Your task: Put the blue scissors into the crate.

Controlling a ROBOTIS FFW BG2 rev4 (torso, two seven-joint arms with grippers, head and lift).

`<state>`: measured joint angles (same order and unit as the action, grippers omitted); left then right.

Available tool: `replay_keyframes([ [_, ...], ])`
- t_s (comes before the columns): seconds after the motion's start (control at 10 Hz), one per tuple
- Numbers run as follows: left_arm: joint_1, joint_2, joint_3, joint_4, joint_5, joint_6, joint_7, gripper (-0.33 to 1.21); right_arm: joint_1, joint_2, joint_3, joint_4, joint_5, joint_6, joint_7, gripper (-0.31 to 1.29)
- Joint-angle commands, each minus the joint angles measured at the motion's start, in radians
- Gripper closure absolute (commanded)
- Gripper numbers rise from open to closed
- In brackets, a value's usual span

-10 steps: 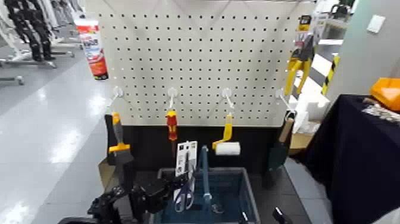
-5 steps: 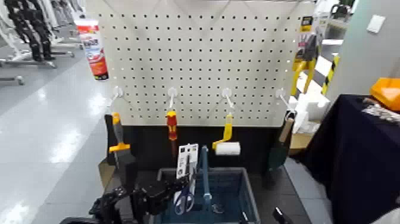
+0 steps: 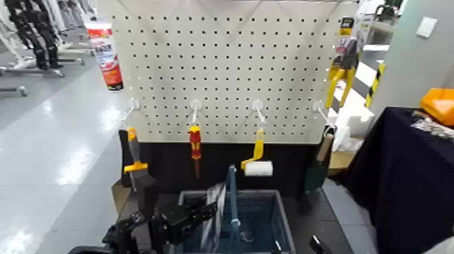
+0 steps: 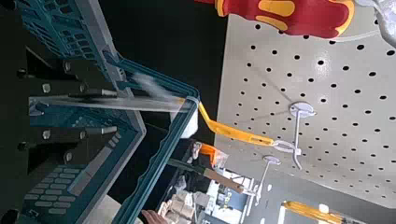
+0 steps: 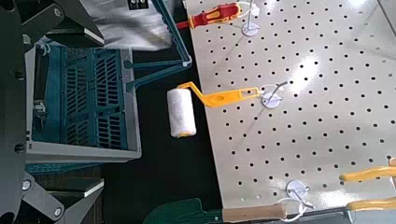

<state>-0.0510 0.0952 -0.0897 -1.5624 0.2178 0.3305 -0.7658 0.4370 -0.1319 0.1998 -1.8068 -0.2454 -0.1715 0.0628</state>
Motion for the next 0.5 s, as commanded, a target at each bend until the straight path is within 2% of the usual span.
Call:
replay_keyframes([
  [0.1,0.003,0.000,0.008,-0.031,-0.002,-0.022,0.005,-0.05,0.000,-0.002,0.000,0.000,0.000,0.000,0.000,0.23],
  [0.4,0.060,-0.003,0.045,-0.162,-0.023,-0.041,0.039,-0.05,0.002,-0.003,0.000,0.000,0.000,0.000,-0.001,0.23],
  [0.5,0.131,-0.003,0.067,-0.225,-0.031,-0.062,0.102,-0.04,0.003,-0.005,0.000,-0.002,0.000,-0.002,-0.003,0.23],
])
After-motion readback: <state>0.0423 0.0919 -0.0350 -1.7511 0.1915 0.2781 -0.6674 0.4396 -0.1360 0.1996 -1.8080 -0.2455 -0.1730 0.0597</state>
